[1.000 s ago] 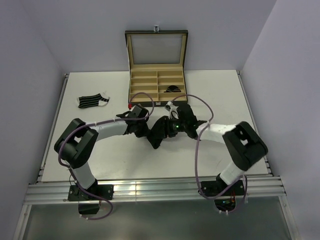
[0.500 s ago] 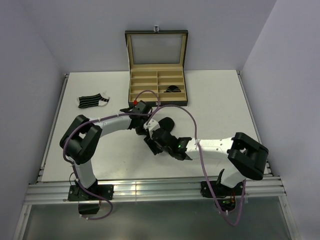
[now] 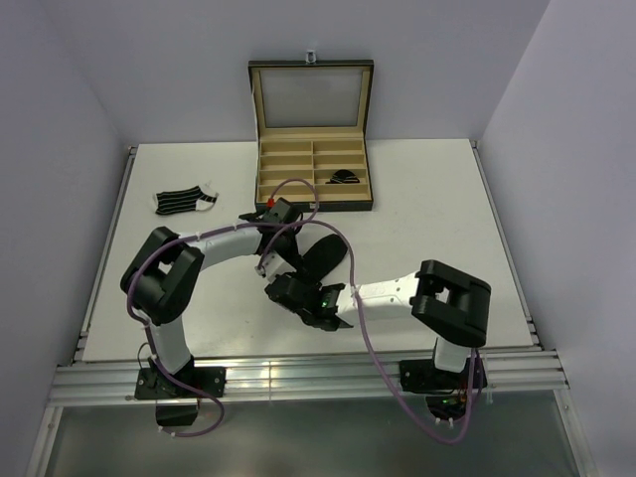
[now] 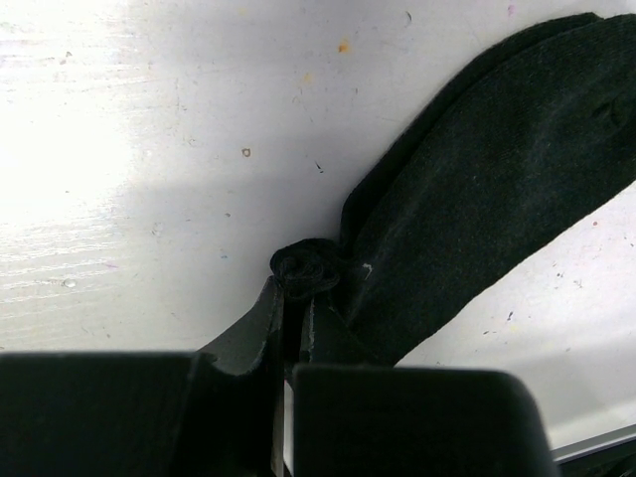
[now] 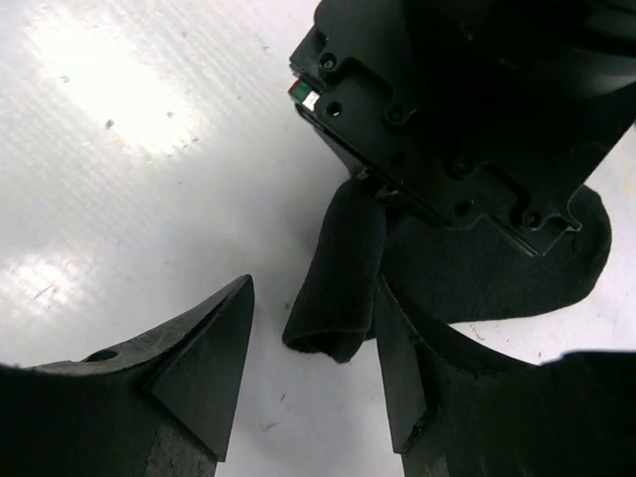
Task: Roll the socks
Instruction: Roll the sock at the center of the board.
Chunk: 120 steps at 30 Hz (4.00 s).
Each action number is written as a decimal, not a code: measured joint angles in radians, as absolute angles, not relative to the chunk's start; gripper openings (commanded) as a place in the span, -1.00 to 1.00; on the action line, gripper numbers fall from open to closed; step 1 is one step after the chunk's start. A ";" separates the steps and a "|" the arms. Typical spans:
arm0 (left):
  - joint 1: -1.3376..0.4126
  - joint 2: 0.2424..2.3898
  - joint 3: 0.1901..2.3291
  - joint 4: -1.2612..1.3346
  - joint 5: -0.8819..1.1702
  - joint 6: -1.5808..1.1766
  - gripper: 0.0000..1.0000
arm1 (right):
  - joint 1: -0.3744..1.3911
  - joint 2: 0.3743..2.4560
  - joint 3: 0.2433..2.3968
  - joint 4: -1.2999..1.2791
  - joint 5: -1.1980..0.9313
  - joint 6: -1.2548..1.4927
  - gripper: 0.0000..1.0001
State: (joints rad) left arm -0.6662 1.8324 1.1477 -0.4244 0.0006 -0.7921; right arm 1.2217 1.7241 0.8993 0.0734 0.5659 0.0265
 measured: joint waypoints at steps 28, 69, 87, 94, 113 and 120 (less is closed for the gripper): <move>-0.656 1.845 1.166 -0.443 0.023 -0.762 -0.46 | 1.126 1.748 0.882 0.026 0.414 0.115 -1.00; -0.648 1.464 0.690 -0.122 0.012 -1.124 0.33 | 0.559 1.879 0.675 0.500 -0.883 0.677 -1.00; -0.669 1.588 0.745 -0.094 -0.004 -1.162 -0.43 | 0.556 1.905 0.696 0.490 -0.902 0.688 -1.00; -0.677 1.612 0.791 -0.131 -0.020 -1.149 -0.99 | 0.556 1.895 0.709 0.438 -0.888 0.662 -0.48; -0.683 1.723 0.989 -0.327 -0.038 -0.986 -0.99 | 0.942 1.427 0.708 0.120 0.007 0.301 0.21; -0.683 1.738 1.012 -0.347 -0.024 -0.958 -0.99 | 1.084 1.544 0.776 0.097 0.278 0.212 0.21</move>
State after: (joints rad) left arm -0.6830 1.7378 1.0119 -0.3473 -0.0242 -0.9581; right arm 1.0836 1.5436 0.7757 0.0967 0.2775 0.2115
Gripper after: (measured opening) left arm 0.079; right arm 0.605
